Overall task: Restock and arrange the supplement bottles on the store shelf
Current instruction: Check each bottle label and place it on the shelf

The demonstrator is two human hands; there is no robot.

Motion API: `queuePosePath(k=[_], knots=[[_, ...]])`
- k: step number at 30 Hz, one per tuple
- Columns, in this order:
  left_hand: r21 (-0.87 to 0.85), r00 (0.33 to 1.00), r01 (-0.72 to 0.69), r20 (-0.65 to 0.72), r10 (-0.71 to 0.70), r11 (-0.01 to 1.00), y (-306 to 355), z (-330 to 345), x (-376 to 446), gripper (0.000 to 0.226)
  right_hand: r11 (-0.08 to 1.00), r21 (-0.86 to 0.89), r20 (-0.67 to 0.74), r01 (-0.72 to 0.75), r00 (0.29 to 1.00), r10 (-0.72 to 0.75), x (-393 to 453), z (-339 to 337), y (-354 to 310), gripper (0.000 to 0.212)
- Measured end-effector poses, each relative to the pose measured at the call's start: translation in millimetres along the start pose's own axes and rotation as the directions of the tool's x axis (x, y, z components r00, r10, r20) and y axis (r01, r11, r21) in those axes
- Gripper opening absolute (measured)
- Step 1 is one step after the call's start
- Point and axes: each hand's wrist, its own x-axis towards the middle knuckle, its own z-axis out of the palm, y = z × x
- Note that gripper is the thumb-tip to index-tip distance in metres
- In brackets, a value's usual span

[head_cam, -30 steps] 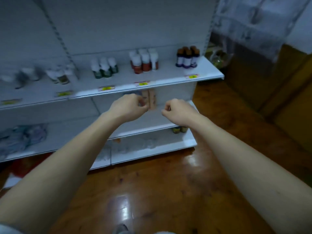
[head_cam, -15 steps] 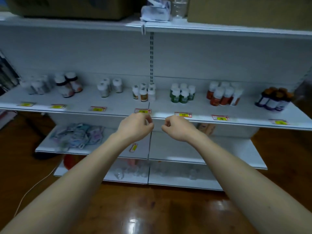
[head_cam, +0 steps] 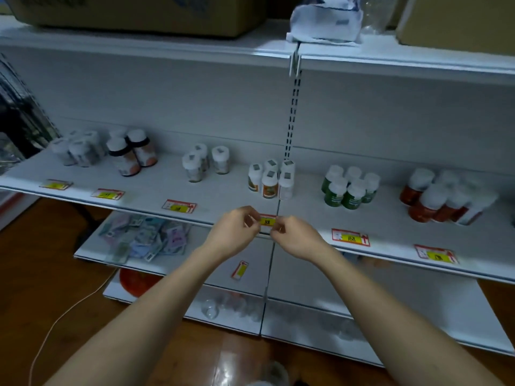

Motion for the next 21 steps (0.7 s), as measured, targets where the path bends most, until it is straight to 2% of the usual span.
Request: queuePosePath(k=[3, 6, 8, 12, 15, 18, 21], knots=[[-0.090, 0.998, 0.048, -0.046, -0.052, 0.995, -14.5, -1.7, 27.3, 0.011, 1.000, 0.023, -0.033, 0.000, 0.999, 0.001, 29.8, -2.3, 6.7, 0.013], [-0.168, 0.989, 0.096, -0.094, -0.113, 0.981, -26.3, -4.7, 56.3, 0.017, 0.998, 0.067, -0.182, -0.019, 0.983, 0.031, 52.5, 0.8, 19.0, 0.007], [-0.221, 0.985, 0.094, -0.119, -0.123, 0.971, -35.4, -4.4, 77.5, 0.021, 0.999, 0.035, -0.272, -0.041, 0.961, 0.048, 66.9, 7.1, 31.4, 0.007], [-0.364, 0.981, 0.090, -0.129, -0.146, 0.927, -52.8, 0.9, 124.0, 0.038, 0.990, -0.010, -0.312, -0.143, 0.941, 0.133, 92.1, 13.2, 50.0, 0.035], [-0.433, 0.987, 0.100, -0.068, -0.143, 0.896, -58.5, 9.3, 155.5, 0.055, 0.982, -0.019, -0.322, -0.188, 0.931, 0.172, 102.9, 23.7, 58.1, 0.042], [-0.467, 0.994, 0.098, -0.002, -0.112, 0.879, -63.5, 15.2, 178.2, 0.066, 0.974, -0.008, -0.365, -0.227, 0.907, 0.209, 106.8, 45.1, 68.6, 0.059], [-0.512, 0.996, 0.090, 0.044, -0.078, 0.855, -69.9, 18.3, 192.4, 0.064, 0.976, -0.026, -0.413, -0.218, 0.891, 0.188, 103.7, 54.2, 66.9, 0.057]])
